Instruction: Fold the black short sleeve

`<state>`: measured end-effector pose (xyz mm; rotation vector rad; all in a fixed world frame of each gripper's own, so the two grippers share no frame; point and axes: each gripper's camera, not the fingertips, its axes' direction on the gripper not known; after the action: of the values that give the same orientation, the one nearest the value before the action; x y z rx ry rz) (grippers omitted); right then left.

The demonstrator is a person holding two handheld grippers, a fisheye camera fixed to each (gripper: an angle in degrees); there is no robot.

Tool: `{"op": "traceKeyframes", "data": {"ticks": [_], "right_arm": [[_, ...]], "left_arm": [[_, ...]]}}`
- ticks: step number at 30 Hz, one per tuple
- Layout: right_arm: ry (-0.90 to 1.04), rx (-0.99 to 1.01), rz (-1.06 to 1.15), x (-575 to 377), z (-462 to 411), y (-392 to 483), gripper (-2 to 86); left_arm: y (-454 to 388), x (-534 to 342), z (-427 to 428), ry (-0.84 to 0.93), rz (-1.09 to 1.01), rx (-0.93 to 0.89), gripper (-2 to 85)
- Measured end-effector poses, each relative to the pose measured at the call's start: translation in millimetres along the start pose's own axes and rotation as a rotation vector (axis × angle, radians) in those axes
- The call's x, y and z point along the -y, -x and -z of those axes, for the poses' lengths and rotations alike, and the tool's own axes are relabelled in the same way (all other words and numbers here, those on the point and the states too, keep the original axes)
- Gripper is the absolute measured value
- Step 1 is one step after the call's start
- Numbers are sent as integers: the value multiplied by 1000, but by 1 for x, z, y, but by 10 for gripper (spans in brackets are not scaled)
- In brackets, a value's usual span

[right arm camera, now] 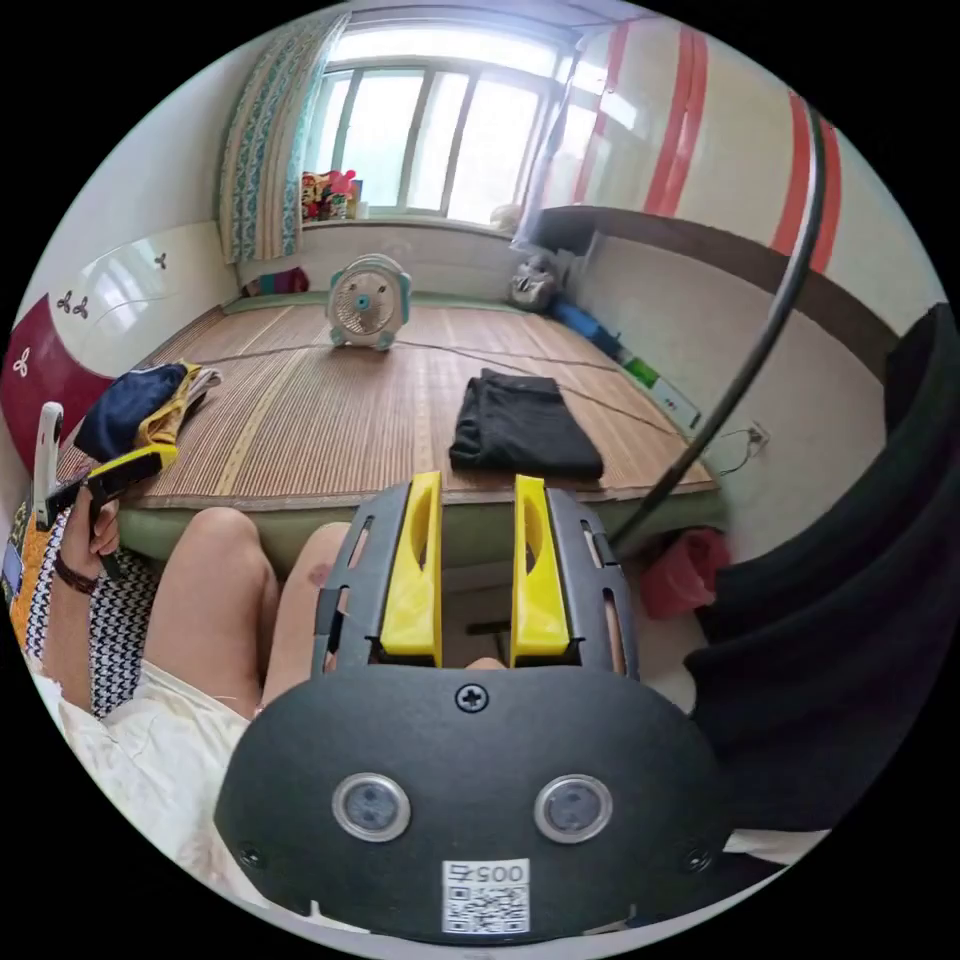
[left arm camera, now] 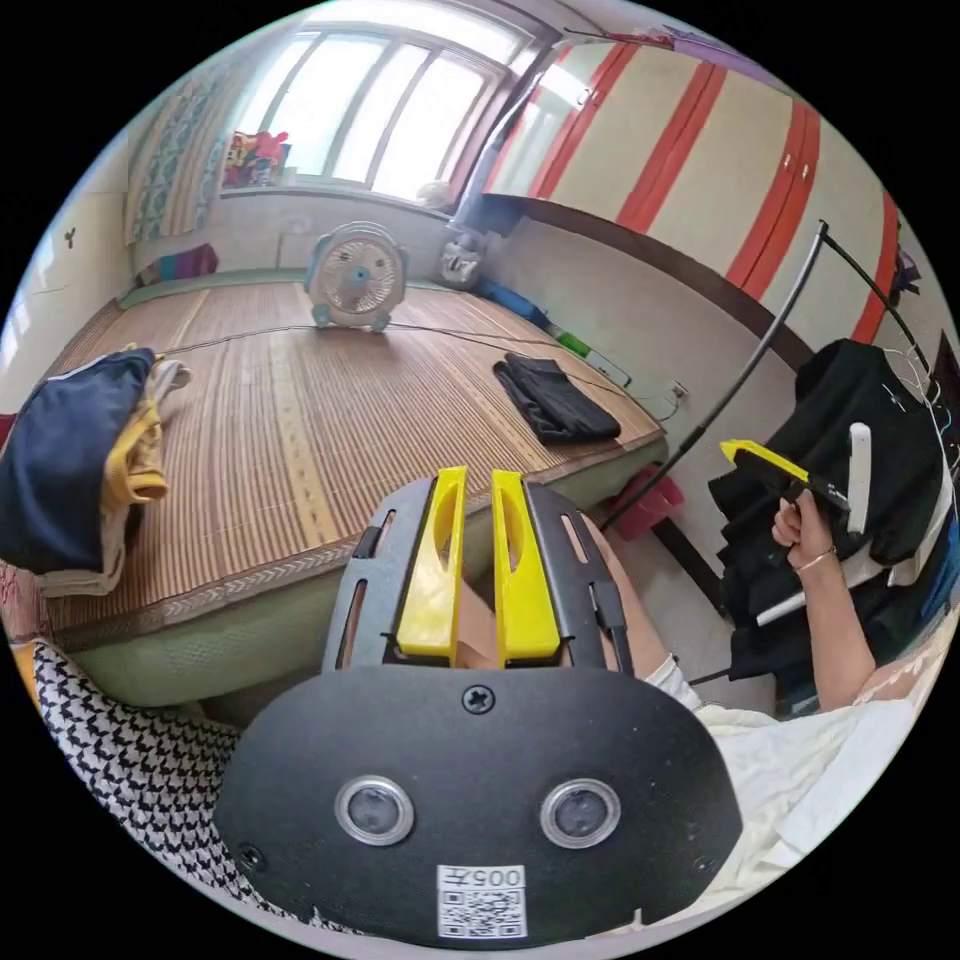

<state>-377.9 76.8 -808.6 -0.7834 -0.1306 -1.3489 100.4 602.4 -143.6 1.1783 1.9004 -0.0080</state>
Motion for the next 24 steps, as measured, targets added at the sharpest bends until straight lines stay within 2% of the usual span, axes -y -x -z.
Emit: {"op": "traceKeyframes", "data": {"ticks": [8, 16, 20, 24], "right_arm": [[-73, -269, 16, 28, 122, -92, 63], [-270, -519, -10, 70, 306, -145, 52], [-285, -577, -42, 82, 375, -166, 53], [-242, -730, -97, 95, 430, -195, 60]], "left_arm": [[-28, -6, -3, -18, -14, 23, 5], [-27, -7, 4, -34, 2, 25, 10], [-32, -10, 0, -15, 4, 26, 15], [-37, -12, 6, -38, 10, 17, 16]]}}
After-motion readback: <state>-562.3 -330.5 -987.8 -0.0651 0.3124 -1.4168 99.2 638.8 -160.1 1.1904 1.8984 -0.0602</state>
